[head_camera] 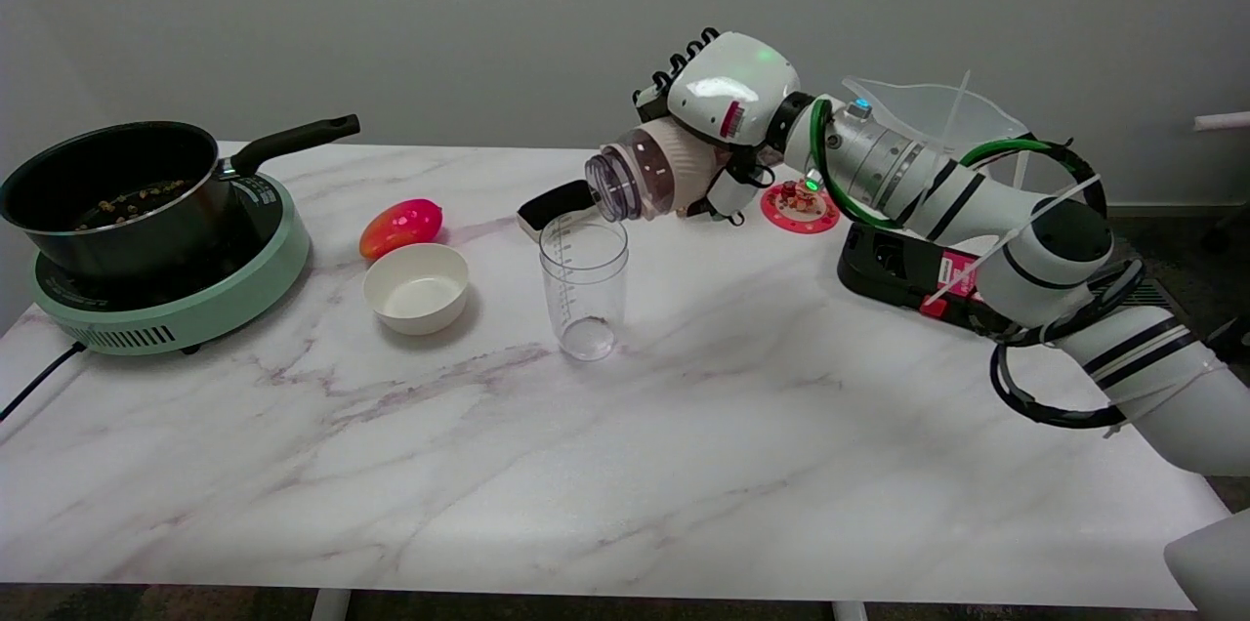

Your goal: Pour the contents of the bottle into the measuring cup.

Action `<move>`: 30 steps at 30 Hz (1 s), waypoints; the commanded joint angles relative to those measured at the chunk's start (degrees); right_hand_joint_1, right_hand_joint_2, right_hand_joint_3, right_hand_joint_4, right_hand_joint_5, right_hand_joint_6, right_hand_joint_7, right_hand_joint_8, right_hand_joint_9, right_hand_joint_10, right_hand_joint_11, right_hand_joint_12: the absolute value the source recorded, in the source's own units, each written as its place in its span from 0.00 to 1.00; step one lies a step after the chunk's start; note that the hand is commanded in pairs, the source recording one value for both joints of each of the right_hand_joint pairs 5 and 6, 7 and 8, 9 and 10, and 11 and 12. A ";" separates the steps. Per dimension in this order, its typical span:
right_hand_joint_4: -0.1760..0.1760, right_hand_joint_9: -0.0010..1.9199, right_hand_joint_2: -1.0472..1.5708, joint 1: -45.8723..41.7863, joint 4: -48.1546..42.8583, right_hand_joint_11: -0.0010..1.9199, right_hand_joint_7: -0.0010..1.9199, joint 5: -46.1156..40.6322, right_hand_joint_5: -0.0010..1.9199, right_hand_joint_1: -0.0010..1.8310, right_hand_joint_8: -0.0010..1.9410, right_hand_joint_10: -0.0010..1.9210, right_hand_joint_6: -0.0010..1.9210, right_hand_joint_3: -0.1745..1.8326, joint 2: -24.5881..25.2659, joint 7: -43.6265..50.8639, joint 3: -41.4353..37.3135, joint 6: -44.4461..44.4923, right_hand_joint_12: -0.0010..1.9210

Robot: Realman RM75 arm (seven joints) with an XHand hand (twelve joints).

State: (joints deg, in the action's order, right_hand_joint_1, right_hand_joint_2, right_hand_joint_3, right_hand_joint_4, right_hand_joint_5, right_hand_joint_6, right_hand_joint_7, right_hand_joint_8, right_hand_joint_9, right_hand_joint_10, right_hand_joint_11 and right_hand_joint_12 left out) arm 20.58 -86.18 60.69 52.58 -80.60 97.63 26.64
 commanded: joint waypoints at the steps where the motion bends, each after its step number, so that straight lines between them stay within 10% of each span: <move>1: 0.50 0.76 0.79 3.12 1.09 0.63 0.83 3.28 0.94 0.82 0.82 0.76 0.94 0.54 -1.14 -3.23 0.36 4.57 0.63; 30: 0.50 0.76 0.79 9.91 5.01 0.63 0.83 7.27 0.94 0.82 0.82 0.76 0.94 0.53 -1.23 -5.79 4.83 7.76 0.63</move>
State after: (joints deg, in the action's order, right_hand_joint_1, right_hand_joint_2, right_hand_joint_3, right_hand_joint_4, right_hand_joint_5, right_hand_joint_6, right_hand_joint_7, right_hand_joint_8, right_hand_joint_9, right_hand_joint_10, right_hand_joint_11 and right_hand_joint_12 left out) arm 27.23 -82.99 65.96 51.23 -84.99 100.15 32.39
